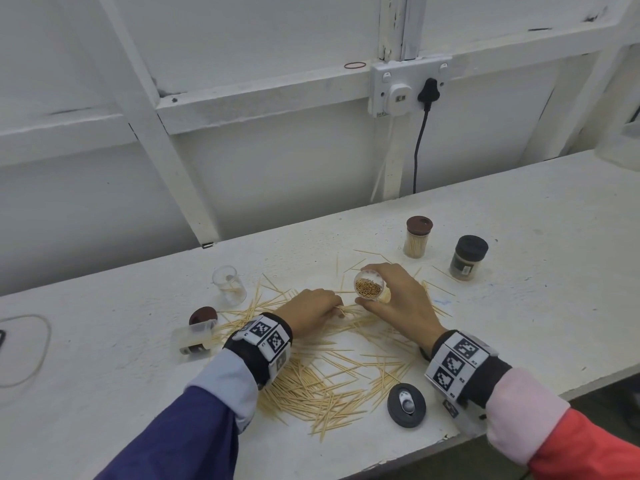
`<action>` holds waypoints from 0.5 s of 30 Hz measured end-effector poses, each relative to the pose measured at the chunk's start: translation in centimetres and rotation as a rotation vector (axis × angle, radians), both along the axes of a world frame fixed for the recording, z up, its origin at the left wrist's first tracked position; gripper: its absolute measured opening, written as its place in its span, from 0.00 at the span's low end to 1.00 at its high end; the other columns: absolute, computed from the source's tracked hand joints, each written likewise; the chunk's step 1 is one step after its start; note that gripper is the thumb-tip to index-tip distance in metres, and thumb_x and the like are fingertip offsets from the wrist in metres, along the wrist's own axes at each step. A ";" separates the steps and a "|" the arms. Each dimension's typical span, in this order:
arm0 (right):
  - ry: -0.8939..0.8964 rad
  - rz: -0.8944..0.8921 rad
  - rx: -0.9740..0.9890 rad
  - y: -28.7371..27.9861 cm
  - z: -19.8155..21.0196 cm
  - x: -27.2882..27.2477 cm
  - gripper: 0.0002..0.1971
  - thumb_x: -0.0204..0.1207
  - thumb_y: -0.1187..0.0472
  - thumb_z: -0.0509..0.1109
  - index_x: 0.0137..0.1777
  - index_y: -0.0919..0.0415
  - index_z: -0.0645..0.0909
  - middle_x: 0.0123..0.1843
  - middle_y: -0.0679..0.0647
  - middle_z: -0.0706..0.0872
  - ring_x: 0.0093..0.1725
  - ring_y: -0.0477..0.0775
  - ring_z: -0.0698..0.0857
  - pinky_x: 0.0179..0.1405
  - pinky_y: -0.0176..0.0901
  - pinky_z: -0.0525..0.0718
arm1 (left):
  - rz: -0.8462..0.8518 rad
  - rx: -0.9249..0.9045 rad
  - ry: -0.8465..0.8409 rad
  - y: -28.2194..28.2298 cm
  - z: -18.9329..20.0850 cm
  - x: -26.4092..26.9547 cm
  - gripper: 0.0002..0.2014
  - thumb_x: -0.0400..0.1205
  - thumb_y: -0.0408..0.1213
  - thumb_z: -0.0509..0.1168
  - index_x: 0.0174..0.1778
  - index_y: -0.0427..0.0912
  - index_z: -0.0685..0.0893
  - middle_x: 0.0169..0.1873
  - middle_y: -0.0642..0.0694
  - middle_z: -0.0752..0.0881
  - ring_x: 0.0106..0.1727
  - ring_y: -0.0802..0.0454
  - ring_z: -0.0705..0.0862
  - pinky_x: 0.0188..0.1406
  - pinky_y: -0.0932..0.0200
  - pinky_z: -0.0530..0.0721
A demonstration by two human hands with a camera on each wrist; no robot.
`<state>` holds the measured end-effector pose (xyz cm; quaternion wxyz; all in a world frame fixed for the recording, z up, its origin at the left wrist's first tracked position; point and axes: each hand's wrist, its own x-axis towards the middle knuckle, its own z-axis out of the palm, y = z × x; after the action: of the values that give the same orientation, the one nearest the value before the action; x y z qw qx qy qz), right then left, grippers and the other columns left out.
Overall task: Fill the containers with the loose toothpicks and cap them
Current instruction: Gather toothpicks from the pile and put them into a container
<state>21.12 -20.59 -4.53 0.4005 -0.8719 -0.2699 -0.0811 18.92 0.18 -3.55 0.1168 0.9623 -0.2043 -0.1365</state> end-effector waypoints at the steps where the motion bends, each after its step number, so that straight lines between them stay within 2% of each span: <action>1: 0.000 -0.001 -0.003 0.0 0.0 0.0 0.25 0.70 0.52 0.80 0.65 0.53 0.79 0.60 0.42 0.82 0.60 0.47 0.78 0.55 0.49 0.80 | -0.010 0.016 -0.003 0.1 0.0 0.1 0.13 0.89 0.37 0.55 0.60 0.38 0.83 0.55 0.41 0.84 0.58 0.44 0.81 0.55 0.55 0.73; 3: 0.001 -0.004 -0.005 0.0 -0.1 0.0 0.25 0.70 0.52 0.80 0.65 0.53 0.79 0.59 0.41 0.82 0.60 0.46 0.78 0.55 0.47 0.79 | -0.013 0.036 -0.004 0.3 -0.1 0.2 0.13 0.89 0.37 0.55 0.58 0.38 0.84 0.54 0.42 0.83 0.57 0.44 0.80 0.53 0.56 0.72; 5: -0.005 -0.008 -0.002 0.0 -0.2 0.1 0.24 0.69 0.52 0.80 0.65 0.51 0.79 0.58 0.38 0.81 0.60 0.45 0.78 0.55 0.44 0.78 | 0.020 0.005 0.010 0.5 -0.3 0.3 0.11 0.89 0.36 0.54 0.52 0.40 0.83 0.49 0.46 0.81 0.54 0.45 0.80 0.51 0.58 0.71; 8: -0.009 -0.011 -0.001 0.0 -0.4 0.1 0.24 0.69 0.52 0.80 0.64 0.50 0.79 0.58 0.37 0.80 0.59 0.44 0.77 0.54 0.43 0.78 | 0.085 -0.067 0.031 0.7 -0.2 0.2 0.11 0.89 0.38 0.52 0.44 0.44 0.76 0.44 0.50 0.79 0.47 0.48 0.78 0.46 0.58 0.71; 12: -0.031 -0.025 -0.004 0.0 -0.5 0.2 0.24 0.70 0.51 0.80 0.64 0.50 0.78 0.58 0.37 0.80 0.59 0.43 0.77 0.52 0.40 0.77 | 0.197 -0.210 0.037 1.3 -0.4 0.4 0.13 0.90 0.41 0.51 0.43 0.45 0.77 0.38 0.54 0.84 0.42 0.52 0.81 0.46 0.57 0.77; 15: -0.035 -0.035 0.001 0.0 -0.4 0.2 0.24 0.70 0.50 0.79 0.65 0.51 0.78 0.58 0.37 0.79 0.59 0.43 0.77 0.52 0.39 0.76 | 0.283 -0.313 0.027 1.8 -0.4 0.6 0.14 0.90 0.39 0.52 0.41 0.46 0.77 0.35 0.55 0.84 0.41 0.53 0.82 0.46 0.60 0.75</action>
<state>21.28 -20.55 -4.93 0.3946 -0.8747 -0.2616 -0.1036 19.51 1.94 -4.00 0.2854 0.9496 -0.0843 -0.0981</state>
